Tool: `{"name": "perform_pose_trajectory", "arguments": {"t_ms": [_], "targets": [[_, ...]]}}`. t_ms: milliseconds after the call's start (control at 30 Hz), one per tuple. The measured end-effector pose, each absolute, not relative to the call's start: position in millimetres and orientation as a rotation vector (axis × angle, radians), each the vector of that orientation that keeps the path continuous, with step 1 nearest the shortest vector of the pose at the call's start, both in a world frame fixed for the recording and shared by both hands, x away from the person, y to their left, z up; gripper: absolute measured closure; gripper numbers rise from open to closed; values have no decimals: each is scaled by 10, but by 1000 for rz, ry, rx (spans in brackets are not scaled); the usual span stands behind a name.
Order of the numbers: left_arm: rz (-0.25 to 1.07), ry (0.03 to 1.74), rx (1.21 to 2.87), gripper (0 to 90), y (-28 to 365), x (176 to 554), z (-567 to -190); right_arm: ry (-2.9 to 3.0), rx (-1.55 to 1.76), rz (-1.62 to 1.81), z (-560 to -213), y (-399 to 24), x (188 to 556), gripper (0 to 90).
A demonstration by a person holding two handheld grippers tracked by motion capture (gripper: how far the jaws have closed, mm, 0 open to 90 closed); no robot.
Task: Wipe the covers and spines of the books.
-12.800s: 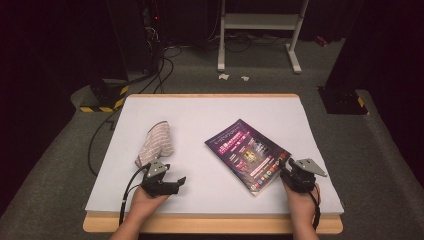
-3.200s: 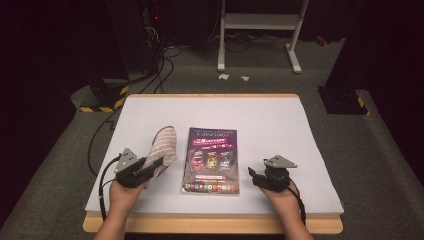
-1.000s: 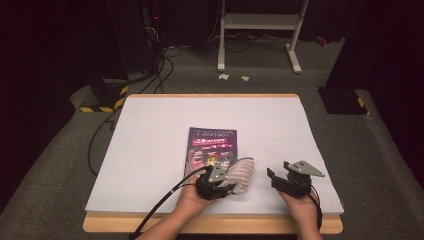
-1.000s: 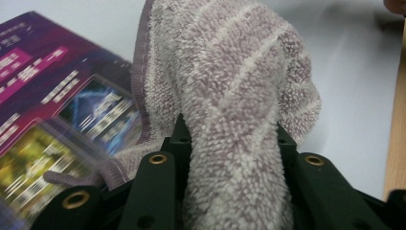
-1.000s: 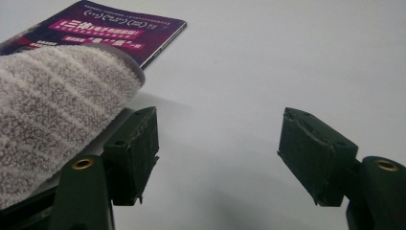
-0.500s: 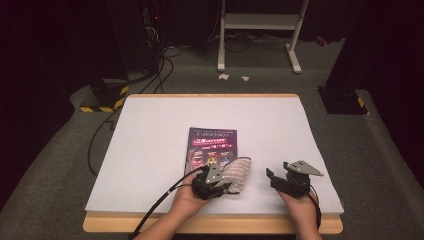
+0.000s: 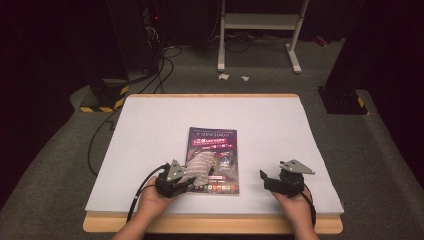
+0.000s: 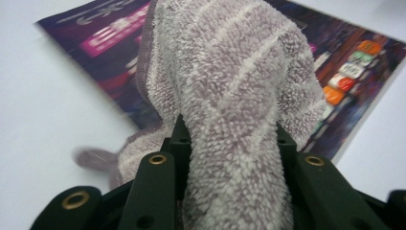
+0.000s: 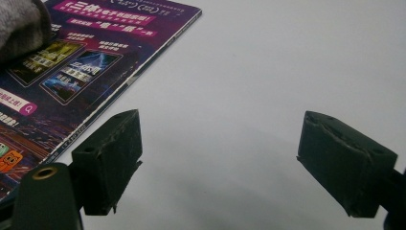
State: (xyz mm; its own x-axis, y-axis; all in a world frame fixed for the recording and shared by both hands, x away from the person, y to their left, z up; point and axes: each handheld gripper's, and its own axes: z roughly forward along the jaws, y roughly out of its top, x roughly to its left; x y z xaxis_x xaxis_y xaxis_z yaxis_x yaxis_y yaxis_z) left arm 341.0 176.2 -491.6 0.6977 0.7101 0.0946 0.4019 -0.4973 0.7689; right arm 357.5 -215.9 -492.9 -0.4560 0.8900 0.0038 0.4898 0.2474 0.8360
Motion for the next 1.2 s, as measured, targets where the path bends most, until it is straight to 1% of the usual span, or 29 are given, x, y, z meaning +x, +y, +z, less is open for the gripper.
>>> {"name": "perform_pose_trajectory", "arguments": {"t_ms": [167,267,400,567,800,933,1200], "targets": [[535,891,2135,647,1907,3409,-4910,2042,1257,1112,-4930,-2144,3580,148],[539,891,2139,647,1883,3416,-4909,2040,1264,1115,-4930,-2152,3587,148],[505,885,2140,649,1788,3427,-4905,2036,1272,1113,-4926,-2160,3589,150],[501,835,2165,648,1521,3422,-4908,2031,1265,1111,-4916,-2172,3591,151],[436,778,2161,648,1154,3456,-4930,2023,1268,1112,-4904,-2189,3590,153],[407,730,2164,648,882,3459,-4937,2018,1275,1108,-4904,-2207,3594,154],[363,672,2174,647,517,3473,-4934,2001,1286,1104,-4895,-2258,3603,157]]}}
